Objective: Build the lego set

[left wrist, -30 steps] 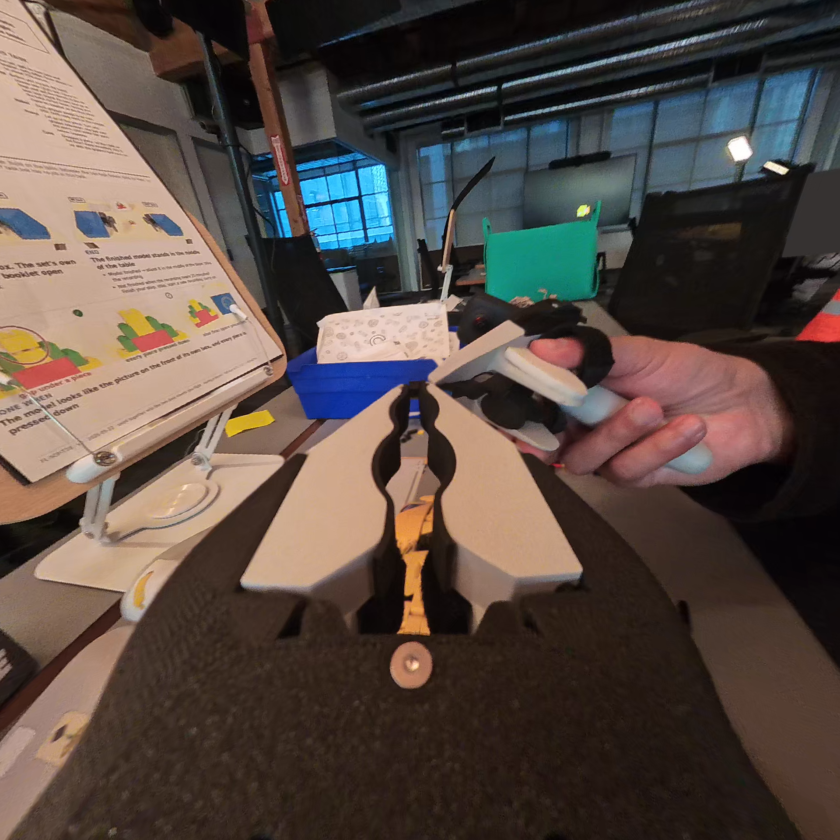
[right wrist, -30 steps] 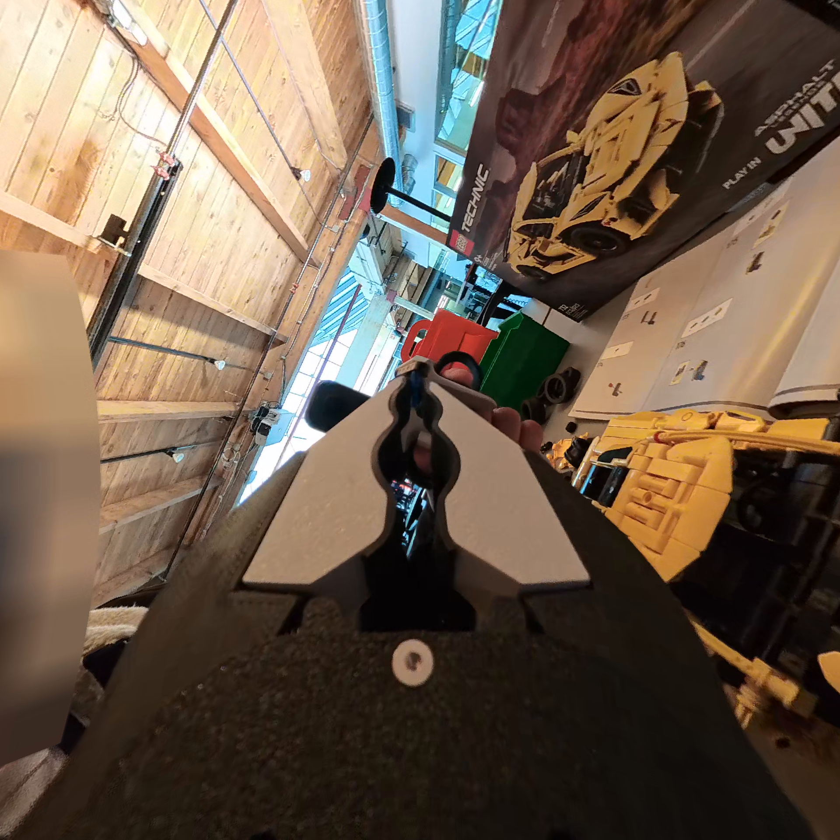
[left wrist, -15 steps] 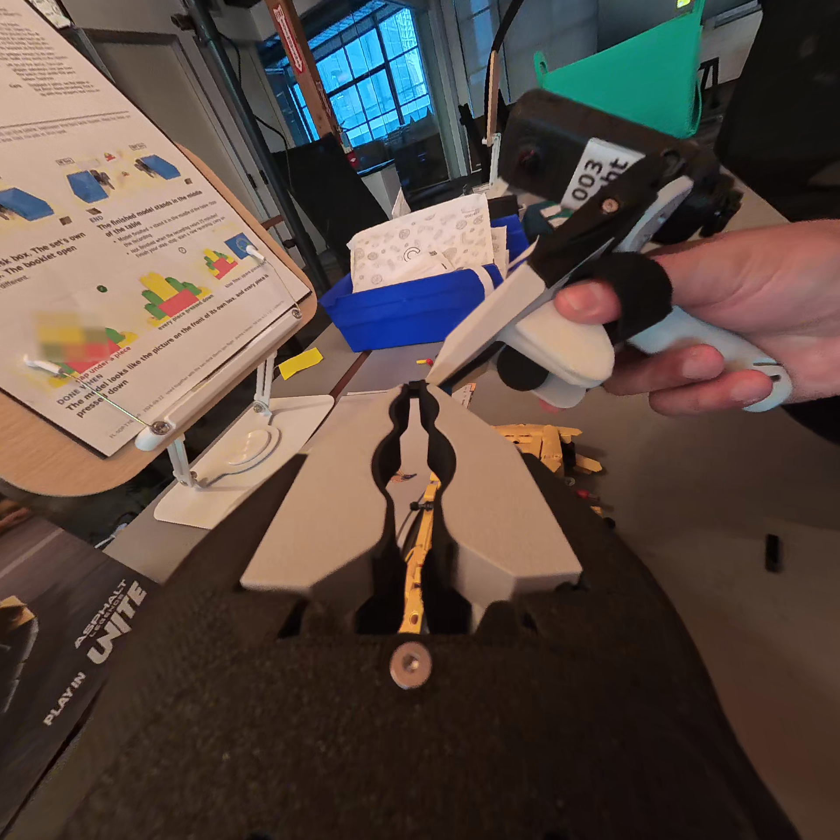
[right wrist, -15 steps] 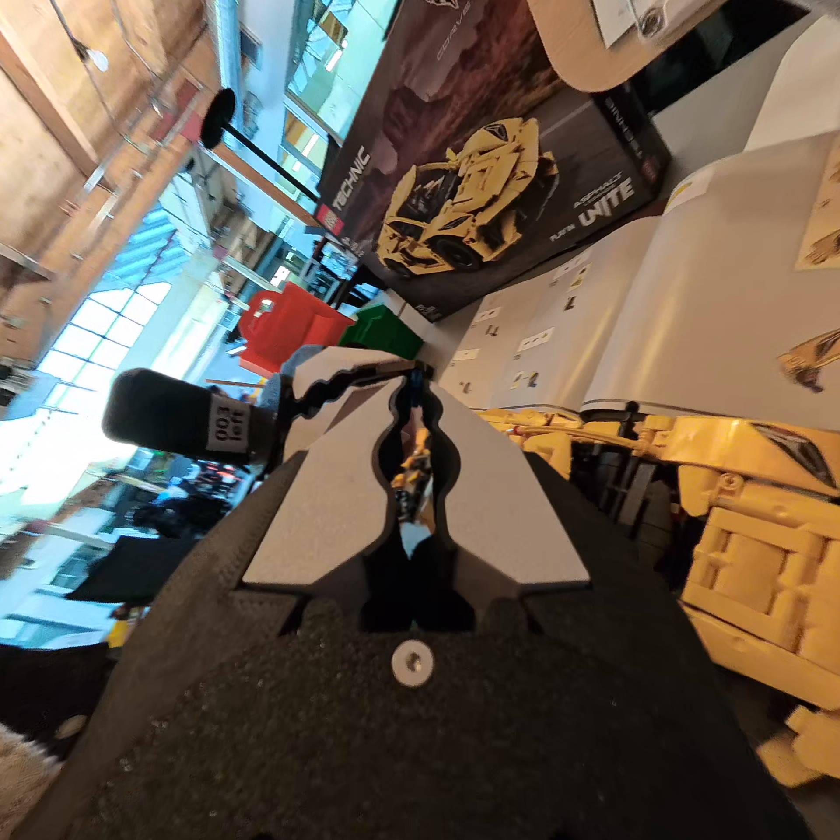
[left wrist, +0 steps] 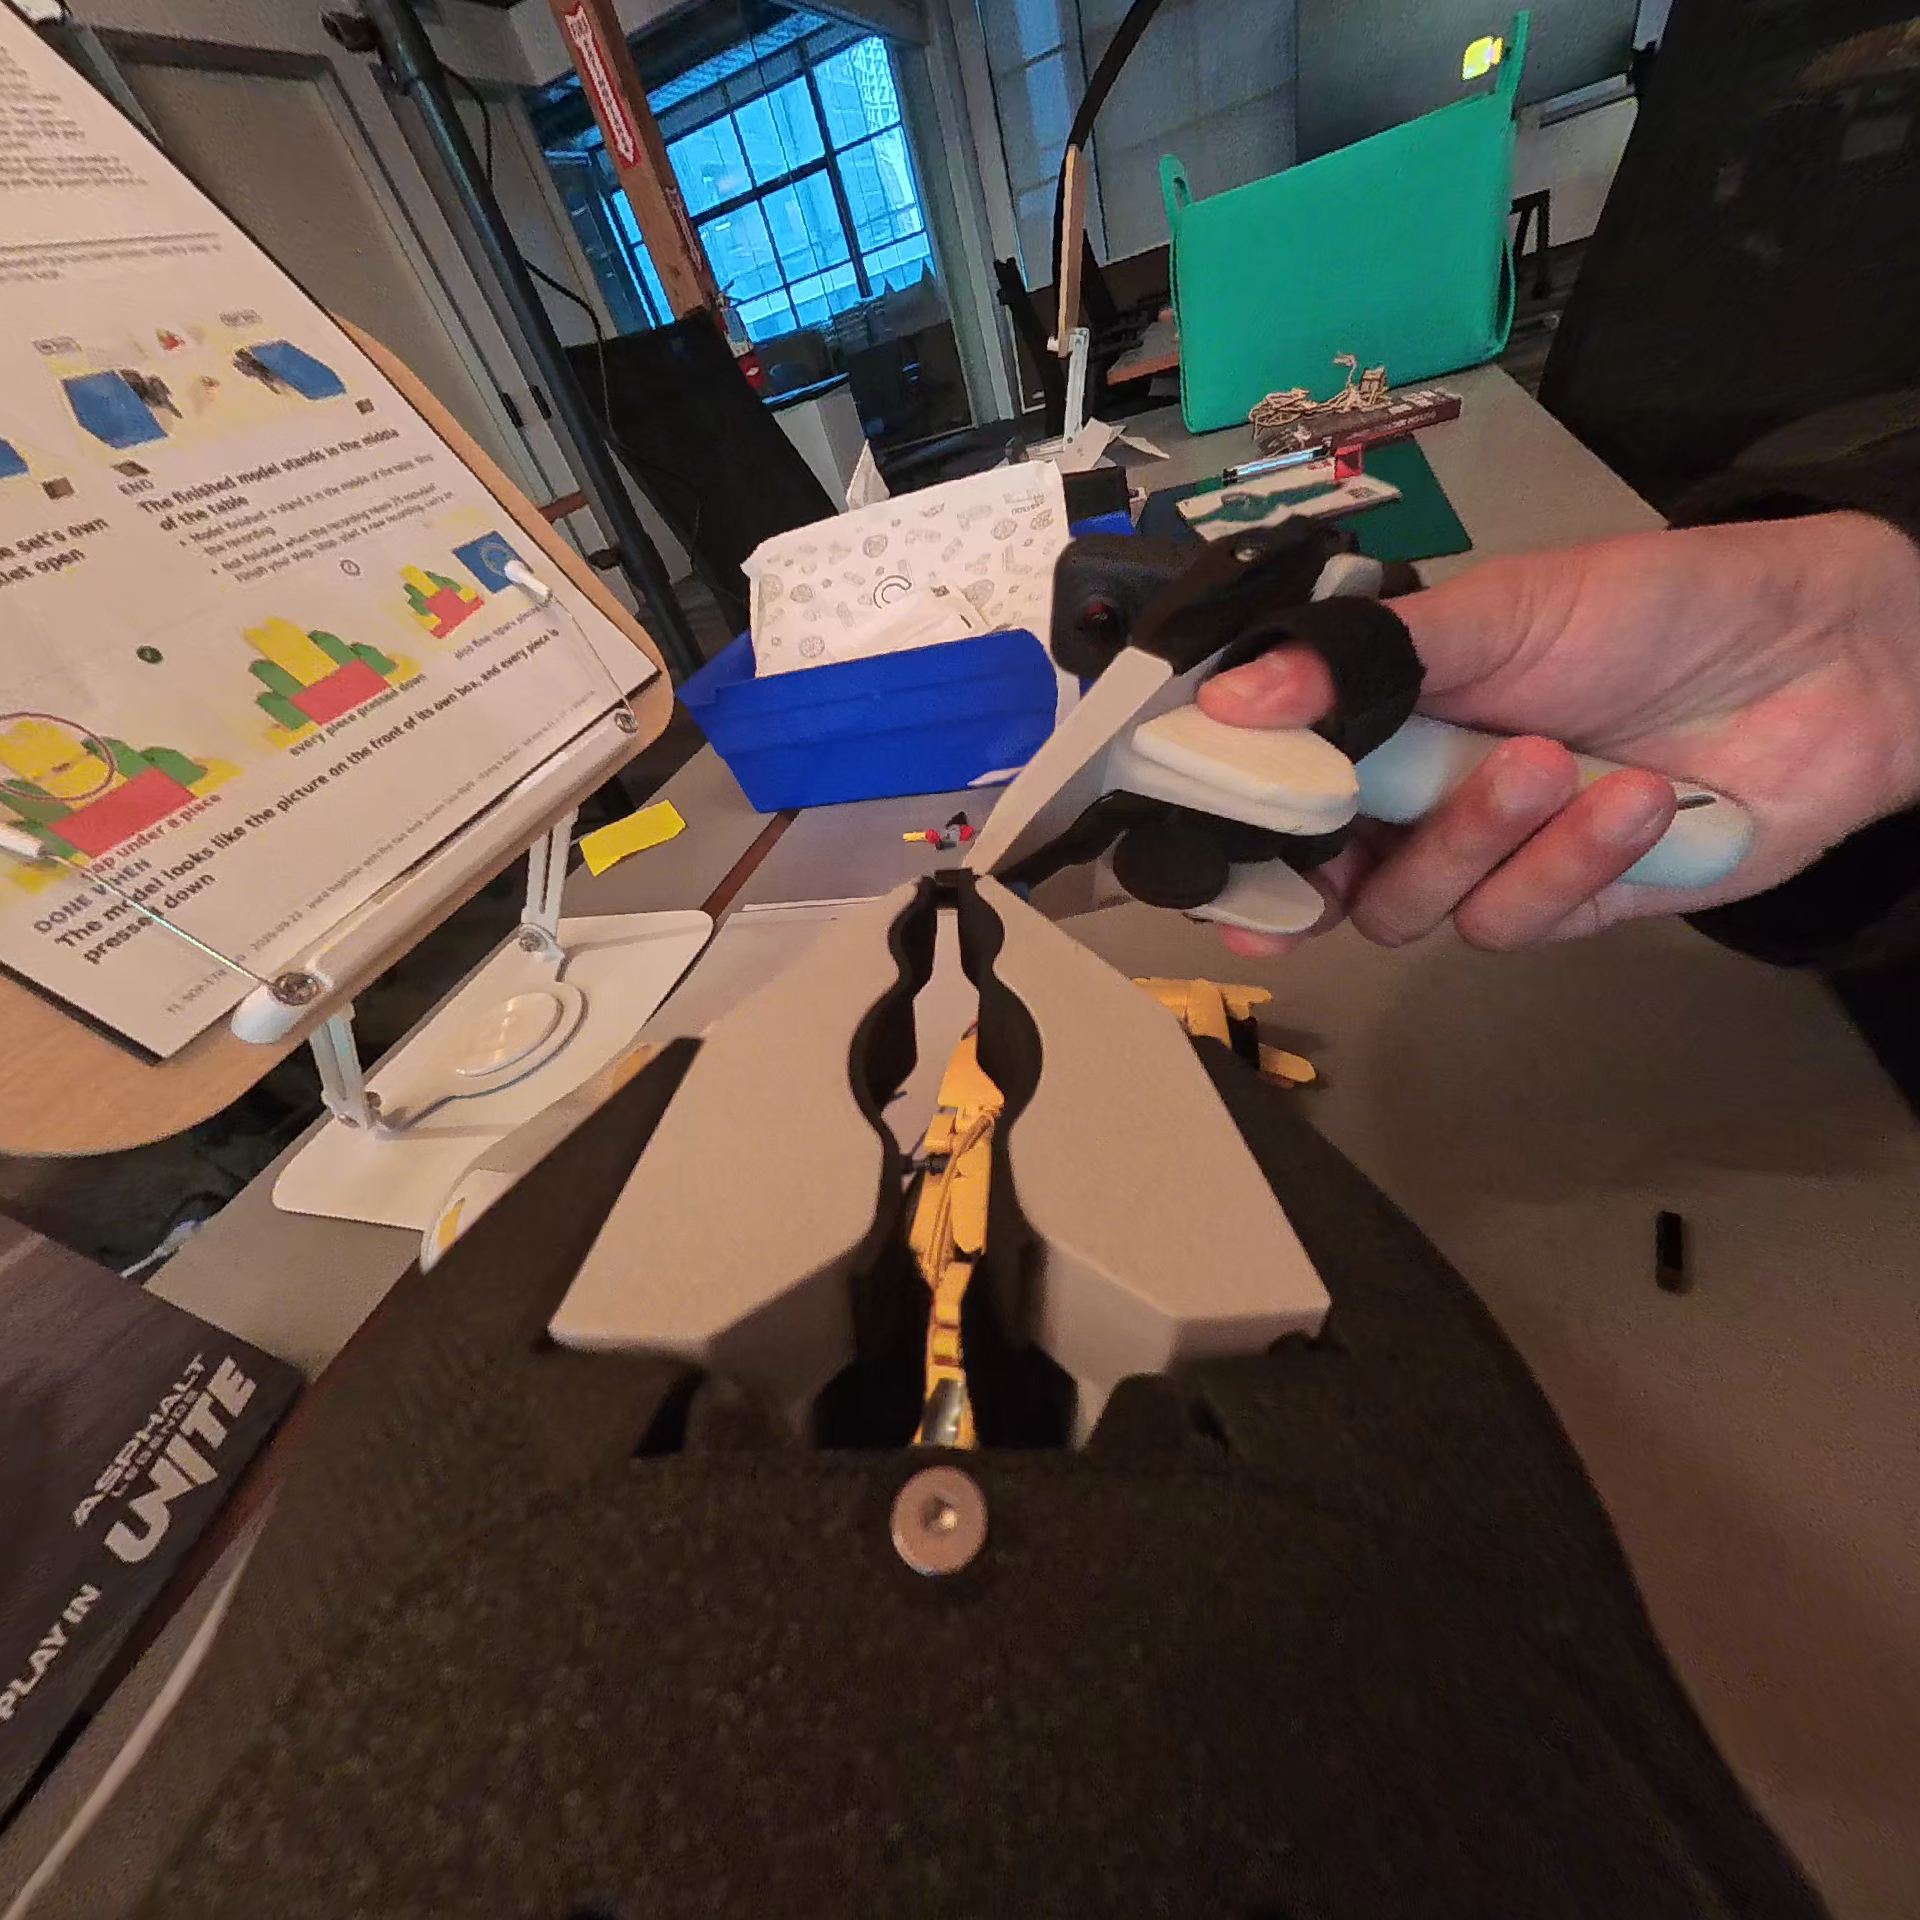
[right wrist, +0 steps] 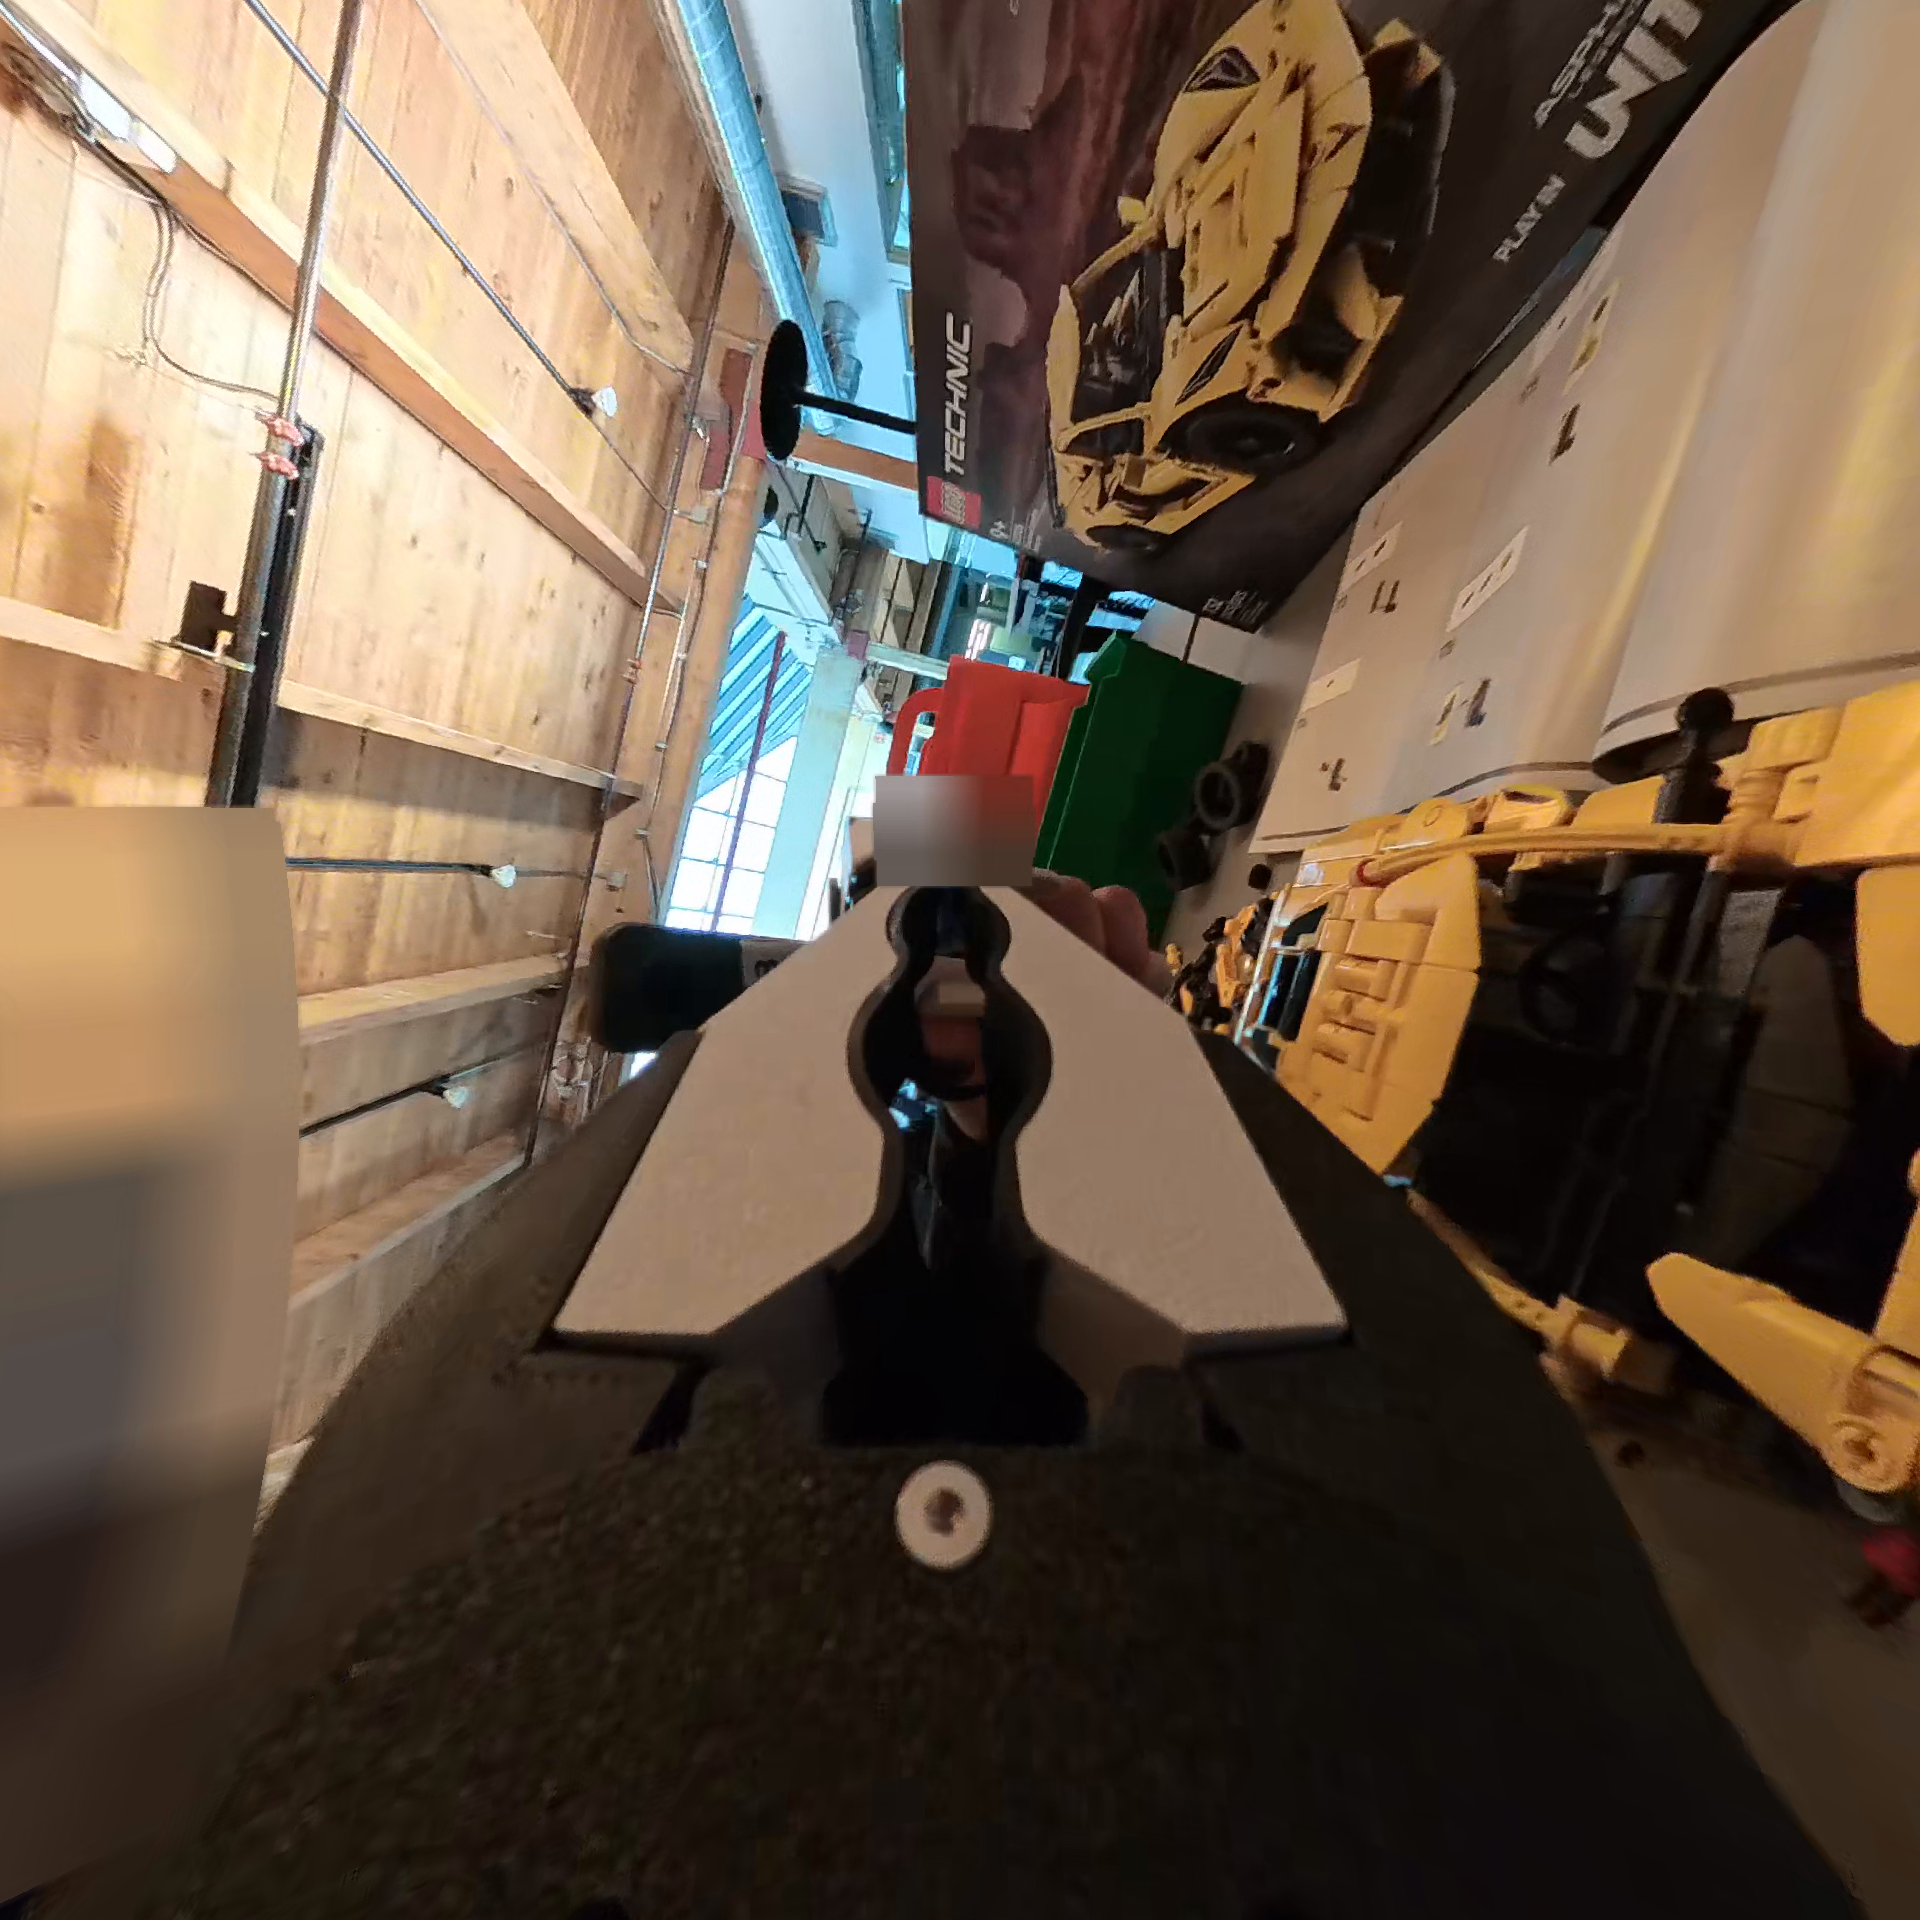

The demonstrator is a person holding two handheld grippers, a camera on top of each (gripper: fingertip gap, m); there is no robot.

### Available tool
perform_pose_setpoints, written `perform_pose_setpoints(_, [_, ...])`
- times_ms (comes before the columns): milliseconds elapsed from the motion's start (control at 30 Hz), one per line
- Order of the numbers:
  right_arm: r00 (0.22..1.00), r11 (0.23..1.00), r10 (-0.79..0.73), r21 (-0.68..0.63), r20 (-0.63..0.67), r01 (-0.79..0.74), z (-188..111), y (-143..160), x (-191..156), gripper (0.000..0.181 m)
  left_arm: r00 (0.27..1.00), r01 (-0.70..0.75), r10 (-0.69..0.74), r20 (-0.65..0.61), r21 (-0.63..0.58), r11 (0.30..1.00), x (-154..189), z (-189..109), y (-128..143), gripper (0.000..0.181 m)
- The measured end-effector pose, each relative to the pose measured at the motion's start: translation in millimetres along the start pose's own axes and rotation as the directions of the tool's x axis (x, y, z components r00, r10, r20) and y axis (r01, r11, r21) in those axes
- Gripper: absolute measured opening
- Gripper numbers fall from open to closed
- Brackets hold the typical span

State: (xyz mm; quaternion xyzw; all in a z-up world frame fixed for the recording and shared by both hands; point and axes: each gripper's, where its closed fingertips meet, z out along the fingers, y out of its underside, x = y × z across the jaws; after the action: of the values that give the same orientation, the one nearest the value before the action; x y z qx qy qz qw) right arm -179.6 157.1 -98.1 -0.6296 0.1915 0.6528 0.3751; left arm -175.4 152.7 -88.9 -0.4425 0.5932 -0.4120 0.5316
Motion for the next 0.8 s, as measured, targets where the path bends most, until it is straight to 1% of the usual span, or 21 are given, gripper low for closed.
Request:
perform_pose_setpoints(100, [0.998,0.999,-0.04,0.013,-0.044,0.041,-0.5,-0.9,4.1,0.002,1.0,-0.024,0.025,0.009,-0.038,0.999,0.2,1.1,4.7,0.003])
perform_pose_setpoints(200, [0.999,1.0,-0.018,0.002,-0.039,0.018,0.5,0.8,5.1,0.002,0.996,-0.086,0.087,0.013,-0.073,0.994,1.2,-0.5,6.3,0.003])
perform_pose_setpoints(300, [0.991,0.997,-0.083,-0.003,-0.102,0.083,-0.7,1.1,10.7,0.002,0.986,-0.156,0.162,0.029,-0.143,0.977,2.3,1.7,12.2,0.003])
perform_pose_setpoints(333, [0.989,0.994,-0.109,-0.001,-0.104,0.11,-1.0,0.0,8.1,0.002,0.987,-0.147,0.153,0.037,-0.135,0.98,1.8,2.3,9.9,0.003])
perform_pose_setpoints(433, [0.977,0.983,-0.18,0.006,-0.113,0.182,-0.1,-2.3,1.7,0.002,0.997,-0.06,0.064,0.041,-0.086,0.994,-0.6,2.2,3.1,0.003])
perform_pose_setpoints(467, [0.978,0.983,-0.181,0.009,-0.108,0.183,0.5,-2.5,0.0,0.002,0.999,-0.024,0.026,0.036,-0.066,0.998,-1.2,1.5,1.2,0.003])
perform_pose_setpoints(533, [0.983,0.986,-0.161,0.017,-0.087,0.163,1.8,-2.3,-1.9,0.002,0.999,0.024,-0.023,0.024,-0.046,0.999,-2.0,0.1,-0.6,0.003])
perform_pose_setpoints(600, [0.991,0.992,-0.119,0.025,-0.059,0.121,2.4,-1.8,-2.5,0.002,1.0,0.021,-0.02,0.023,-0.047,0.999,-2.2,-0.6,-1.3,0.003])
perform_pose_setpoints(700, [0.995,0.994,-0.098,0.034,-0.034,0.099,4.7,-1.6,-3.0,0.002,0.999,0.026,-0.025,0.025,-0.035,0.999,-4.2,-2.2,-1.5,0.003])
perform_pose_setpoints(800, [0.997,0.996,-0.077,0.033,-0.009,0.077,6.9,-1.8,-6.2,0.003,0.993,0.116,-0.116,-0.015,0.022,0.993,-6.7,-4.8,-4.4,0.003])
